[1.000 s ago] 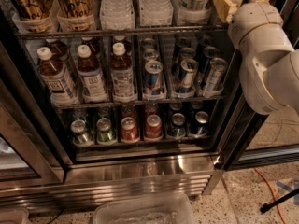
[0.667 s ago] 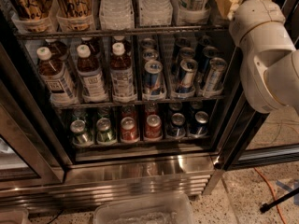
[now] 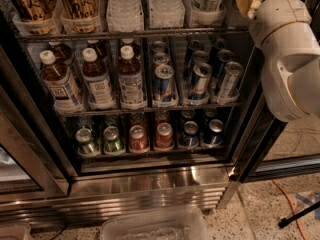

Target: Pick 7up can from top shelf of fridge

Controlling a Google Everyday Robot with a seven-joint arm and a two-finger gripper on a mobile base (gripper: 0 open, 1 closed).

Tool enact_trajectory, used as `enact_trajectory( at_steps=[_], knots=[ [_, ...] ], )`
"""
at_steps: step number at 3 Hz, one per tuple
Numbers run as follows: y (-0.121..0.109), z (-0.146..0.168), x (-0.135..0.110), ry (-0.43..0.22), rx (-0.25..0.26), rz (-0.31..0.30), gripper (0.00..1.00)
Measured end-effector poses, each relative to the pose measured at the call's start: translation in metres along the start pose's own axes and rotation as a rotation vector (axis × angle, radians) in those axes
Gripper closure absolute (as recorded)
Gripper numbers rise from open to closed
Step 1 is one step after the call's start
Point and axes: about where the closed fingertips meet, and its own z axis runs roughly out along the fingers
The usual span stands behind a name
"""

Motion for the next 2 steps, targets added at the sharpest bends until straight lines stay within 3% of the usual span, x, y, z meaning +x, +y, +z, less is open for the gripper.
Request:
enact_trajectory(
  at_steps=[2],
  knots=[
    [-0.0018,-0.0149,-0.0123,-0.024,-0.022,0.003,1.00]
  ],
)
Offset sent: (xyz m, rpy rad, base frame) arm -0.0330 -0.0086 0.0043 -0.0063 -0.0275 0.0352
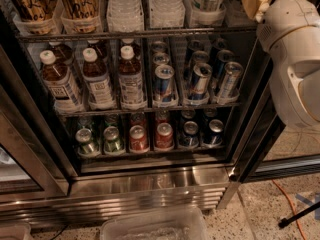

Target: Pick 7up can from top shelf of fridge

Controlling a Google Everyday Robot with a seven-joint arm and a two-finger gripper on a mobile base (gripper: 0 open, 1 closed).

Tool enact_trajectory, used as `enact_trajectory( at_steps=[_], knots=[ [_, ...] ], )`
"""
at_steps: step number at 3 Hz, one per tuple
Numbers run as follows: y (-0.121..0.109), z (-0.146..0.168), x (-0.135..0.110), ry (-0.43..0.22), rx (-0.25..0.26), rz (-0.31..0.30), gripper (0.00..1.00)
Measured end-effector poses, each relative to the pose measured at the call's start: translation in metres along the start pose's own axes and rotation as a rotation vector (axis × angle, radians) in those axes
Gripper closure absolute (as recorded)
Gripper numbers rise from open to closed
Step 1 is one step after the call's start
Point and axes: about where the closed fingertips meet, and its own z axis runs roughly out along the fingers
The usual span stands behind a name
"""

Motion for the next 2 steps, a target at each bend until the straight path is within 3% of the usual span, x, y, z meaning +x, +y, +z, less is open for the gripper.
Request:
enact_trajectory(
  at_steps=[1,2],
  knots=[
    [0.003,-0.014,-0.001,0.022,-0.047,0.004,1.00],
    [0.008,-0.029,0.001,0.069,-0.133,0.013,1.00]
  ],
)
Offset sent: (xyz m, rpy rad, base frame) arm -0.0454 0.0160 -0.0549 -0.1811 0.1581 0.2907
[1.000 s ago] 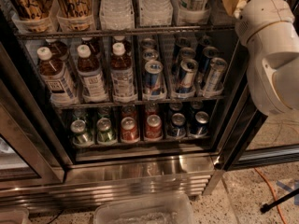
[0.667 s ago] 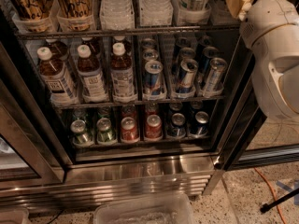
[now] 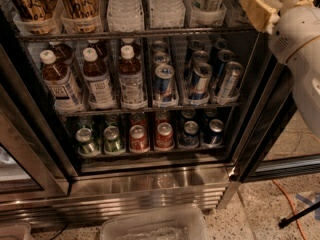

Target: Pick 7up can from top shelf of fridge

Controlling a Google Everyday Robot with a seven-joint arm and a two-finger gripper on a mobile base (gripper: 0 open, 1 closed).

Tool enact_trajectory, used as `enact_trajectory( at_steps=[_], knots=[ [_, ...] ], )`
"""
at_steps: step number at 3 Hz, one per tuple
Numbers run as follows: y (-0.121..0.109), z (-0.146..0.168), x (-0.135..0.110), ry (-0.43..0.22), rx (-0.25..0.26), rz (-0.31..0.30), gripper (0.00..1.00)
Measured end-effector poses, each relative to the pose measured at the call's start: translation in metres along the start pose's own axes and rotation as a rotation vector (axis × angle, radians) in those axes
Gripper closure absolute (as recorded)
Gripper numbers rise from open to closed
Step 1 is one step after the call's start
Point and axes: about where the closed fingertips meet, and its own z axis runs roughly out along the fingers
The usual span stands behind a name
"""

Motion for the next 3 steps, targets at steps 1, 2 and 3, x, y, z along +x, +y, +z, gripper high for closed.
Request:
enact_trajectory(
  at_steps=[1,2,3],
  knots=[
    [0.022,-0.001,-0.004,0.042,-0.123,0.020,1.00],
    [0.065,0.008,-0.017,0.105,-0.323,0.041,1.00],
    [0.057,-0.008,0.011,0.204,-0.428,0.038,1.00]
  ],
)
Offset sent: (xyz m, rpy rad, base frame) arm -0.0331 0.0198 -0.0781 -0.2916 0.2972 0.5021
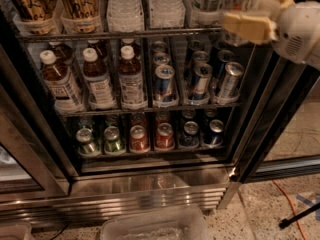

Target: Pick 7up can from top shelf of fridge

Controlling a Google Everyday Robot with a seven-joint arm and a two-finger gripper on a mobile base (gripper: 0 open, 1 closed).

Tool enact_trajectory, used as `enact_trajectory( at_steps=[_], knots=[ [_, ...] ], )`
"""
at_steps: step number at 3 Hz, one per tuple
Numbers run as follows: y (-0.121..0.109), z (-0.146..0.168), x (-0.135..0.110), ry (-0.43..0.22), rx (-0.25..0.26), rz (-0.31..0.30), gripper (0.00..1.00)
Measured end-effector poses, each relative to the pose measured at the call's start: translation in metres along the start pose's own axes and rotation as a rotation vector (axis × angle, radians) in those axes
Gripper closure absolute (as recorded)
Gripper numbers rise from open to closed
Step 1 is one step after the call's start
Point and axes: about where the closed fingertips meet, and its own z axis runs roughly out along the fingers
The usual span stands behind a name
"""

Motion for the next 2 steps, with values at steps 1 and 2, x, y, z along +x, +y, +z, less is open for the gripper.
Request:
enact_trajectory(
  at_steps=[1,2],
  knots=[
    [-0.0013,-0.0225,0.0357,0.109,-0.093,-0.006,1.00],
    [0.0070,-0.0252,0.0394,0.120,-0.127,-0.006,1.00]
  ],
)
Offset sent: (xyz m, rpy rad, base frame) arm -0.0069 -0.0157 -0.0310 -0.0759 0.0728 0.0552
